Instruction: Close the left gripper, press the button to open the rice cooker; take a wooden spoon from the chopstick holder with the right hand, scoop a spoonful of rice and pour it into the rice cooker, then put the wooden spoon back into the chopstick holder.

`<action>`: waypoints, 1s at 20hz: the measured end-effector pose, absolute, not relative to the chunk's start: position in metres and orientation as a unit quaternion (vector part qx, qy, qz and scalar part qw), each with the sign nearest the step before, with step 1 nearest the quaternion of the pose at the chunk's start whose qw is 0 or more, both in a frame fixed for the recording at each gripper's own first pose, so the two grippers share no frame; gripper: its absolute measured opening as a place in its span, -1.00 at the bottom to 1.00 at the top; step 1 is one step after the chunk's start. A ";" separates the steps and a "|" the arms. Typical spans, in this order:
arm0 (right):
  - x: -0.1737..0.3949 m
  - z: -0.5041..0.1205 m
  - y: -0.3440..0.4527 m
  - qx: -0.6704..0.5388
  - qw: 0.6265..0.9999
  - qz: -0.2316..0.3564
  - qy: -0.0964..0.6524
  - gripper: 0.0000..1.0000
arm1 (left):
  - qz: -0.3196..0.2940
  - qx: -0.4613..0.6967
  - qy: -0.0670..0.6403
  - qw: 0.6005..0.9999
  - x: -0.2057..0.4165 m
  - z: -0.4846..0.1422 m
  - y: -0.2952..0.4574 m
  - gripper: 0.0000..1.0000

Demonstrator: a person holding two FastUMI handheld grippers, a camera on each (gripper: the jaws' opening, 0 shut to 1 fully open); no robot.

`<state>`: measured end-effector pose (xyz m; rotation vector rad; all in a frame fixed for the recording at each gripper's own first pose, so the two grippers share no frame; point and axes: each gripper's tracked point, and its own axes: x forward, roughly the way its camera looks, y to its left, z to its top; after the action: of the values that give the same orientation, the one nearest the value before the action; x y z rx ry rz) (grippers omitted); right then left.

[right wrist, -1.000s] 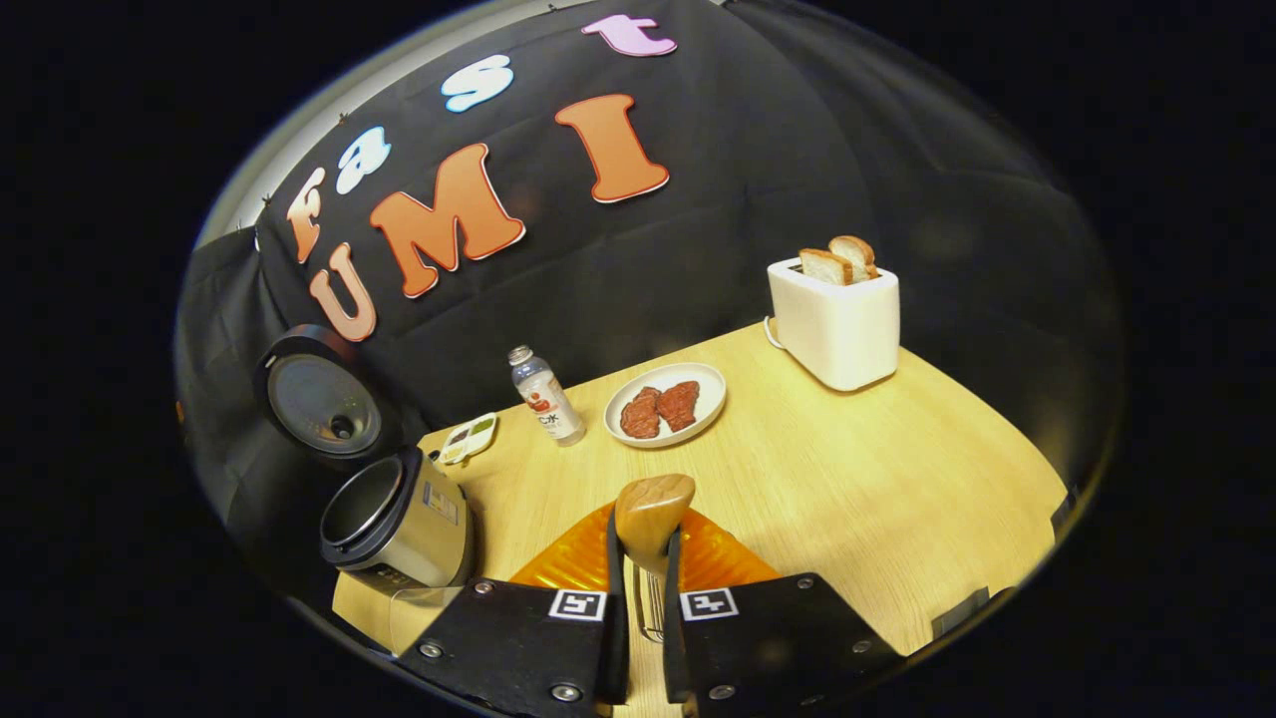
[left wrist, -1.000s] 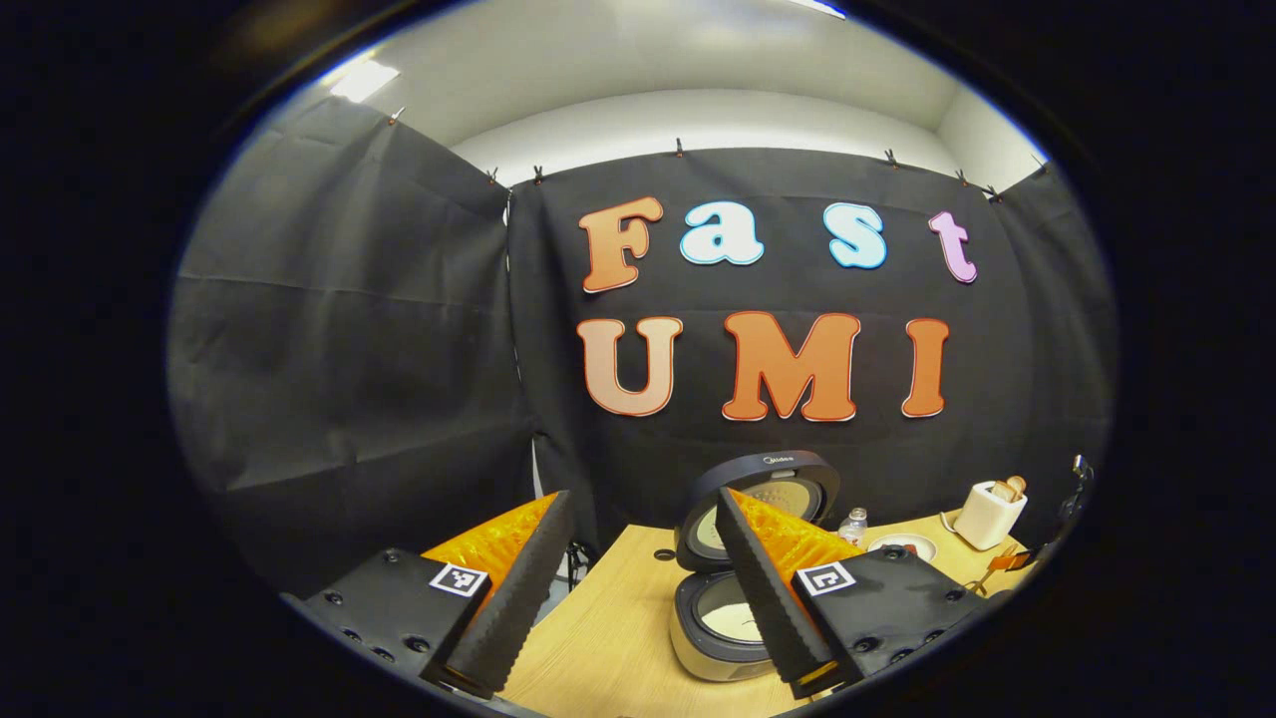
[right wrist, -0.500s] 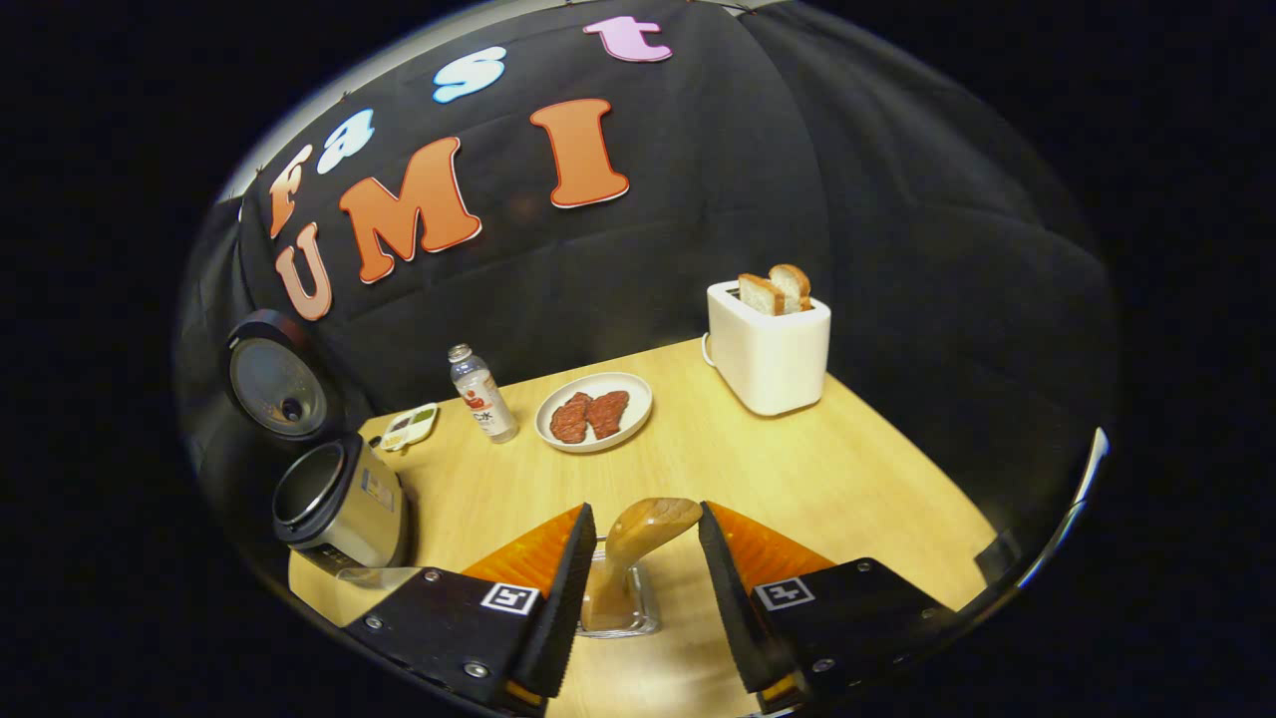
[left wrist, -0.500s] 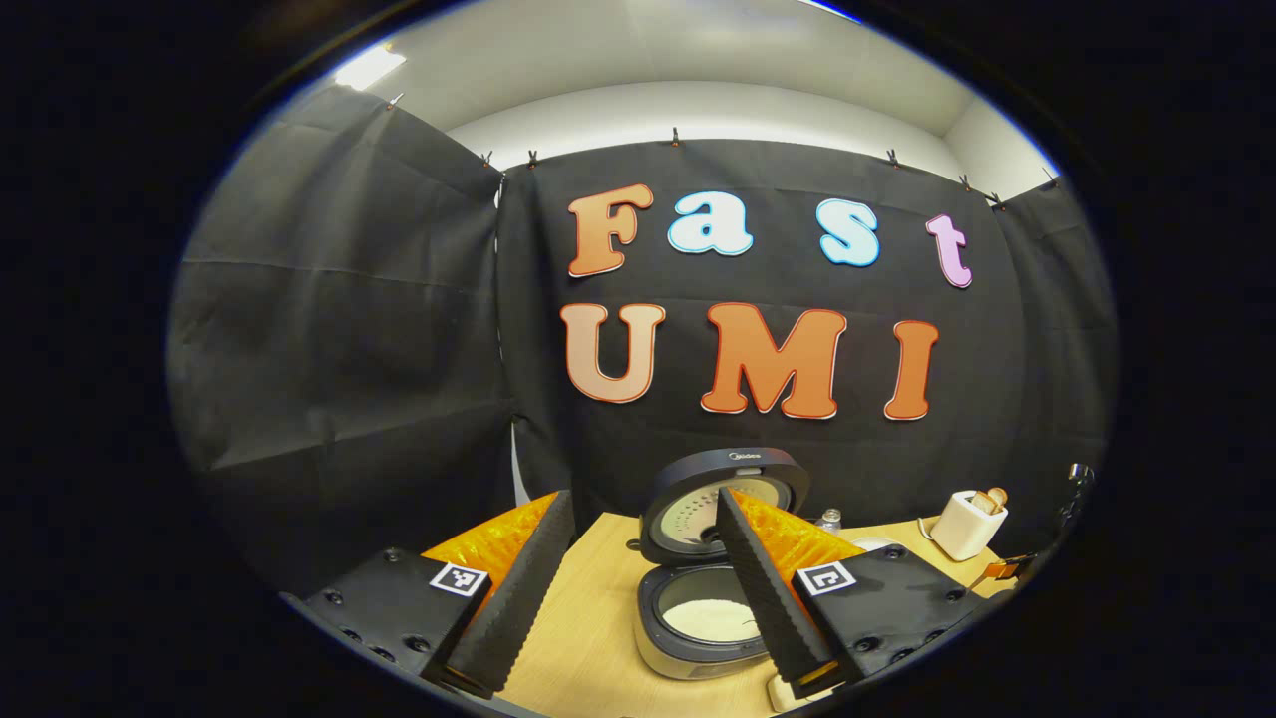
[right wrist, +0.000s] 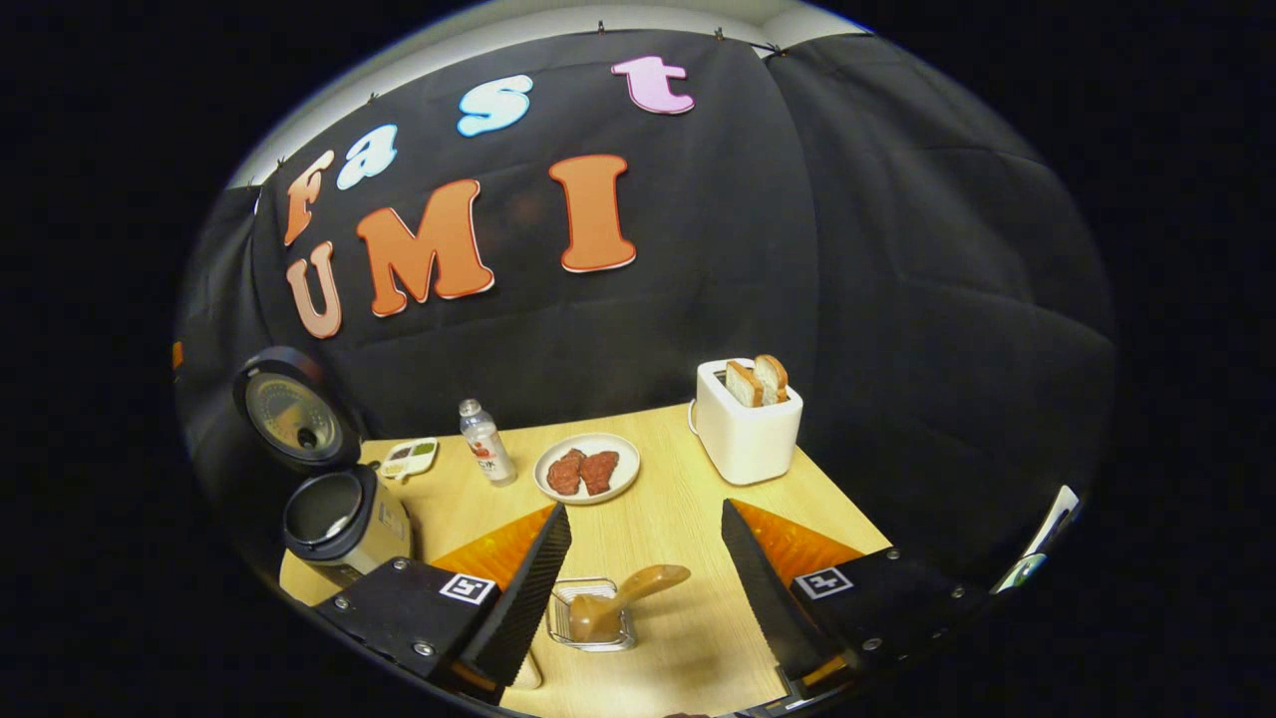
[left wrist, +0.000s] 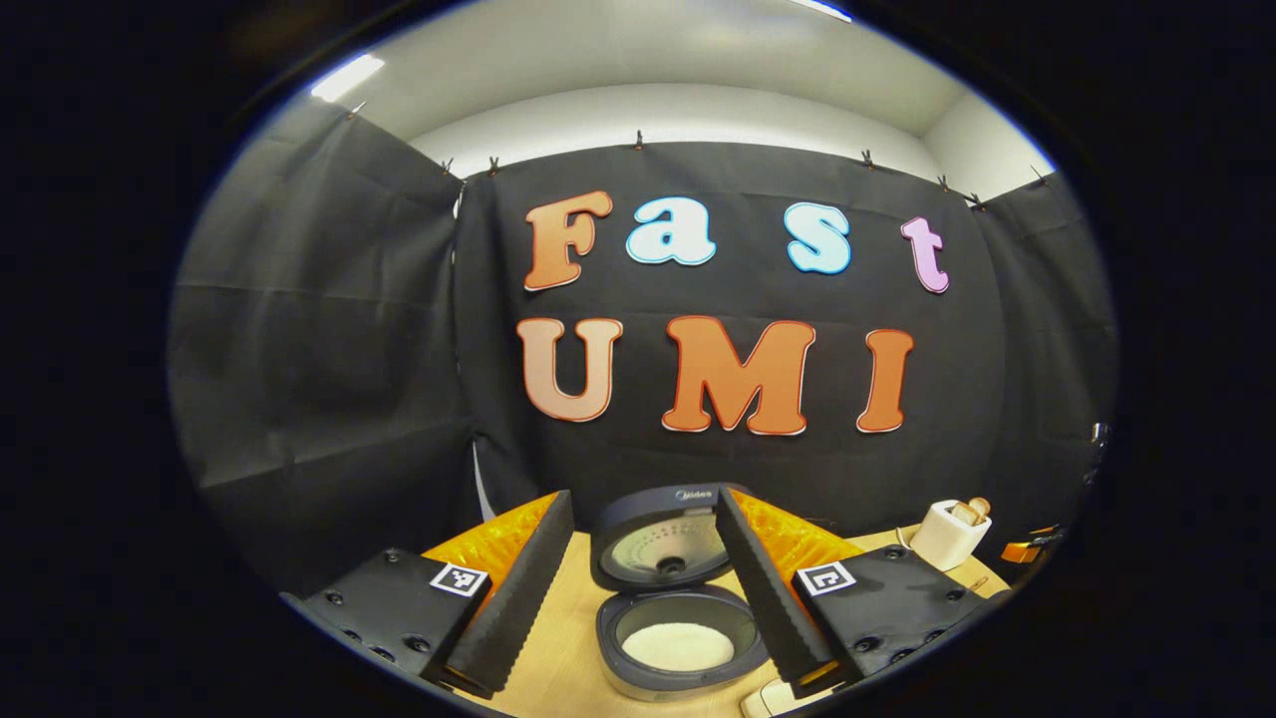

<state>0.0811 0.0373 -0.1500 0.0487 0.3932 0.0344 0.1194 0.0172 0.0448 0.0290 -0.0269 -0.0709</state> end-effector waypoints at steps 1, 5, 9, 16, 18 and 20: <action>0.079 -0.139 0.041 0.027 0.982 0.020 0.186 0.87 | -0.038 0.009 -0.010 0.999 0.131 0.054 0.012 0.99; 0.075 -0.112 0.049 0.035 0.986 0.031 0.161 0.87 | -0.063 0.006 -0.002 0.998 0.185 0.081 -0.016 0.89; 0.071 -0.094 0.047 0.032 0.989 0.022 0.142 0.87 | -0.070 0.016 0.013 0.997 0.244 0.079 -0.035 0.88; 0.062 -0.089 0.039 0.039 0.990 0.000 0.134 0.87 | -0.093 0.000 0.094 0.991 0.321 0.012 -0.058 0.89; 0.057 -0.089 0.036 0.038 0.990 -0.005 0.133 0.87 | -0.093 0.012 0.112 0.989 0.332 -0.007 -0.060 0.95; 0.055 -0.088 0.033 0.030 0.991 -0.013 0.132 0.87 | -0.077 0.044 0.119 0.989 0.338 -0.022 -0.053 0.90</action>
<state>0.0549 0.0334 -0.0885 0.0602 0.2647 -0.0256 0.3379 -0.0531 -0.0225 0.0891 0.2388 -0.1551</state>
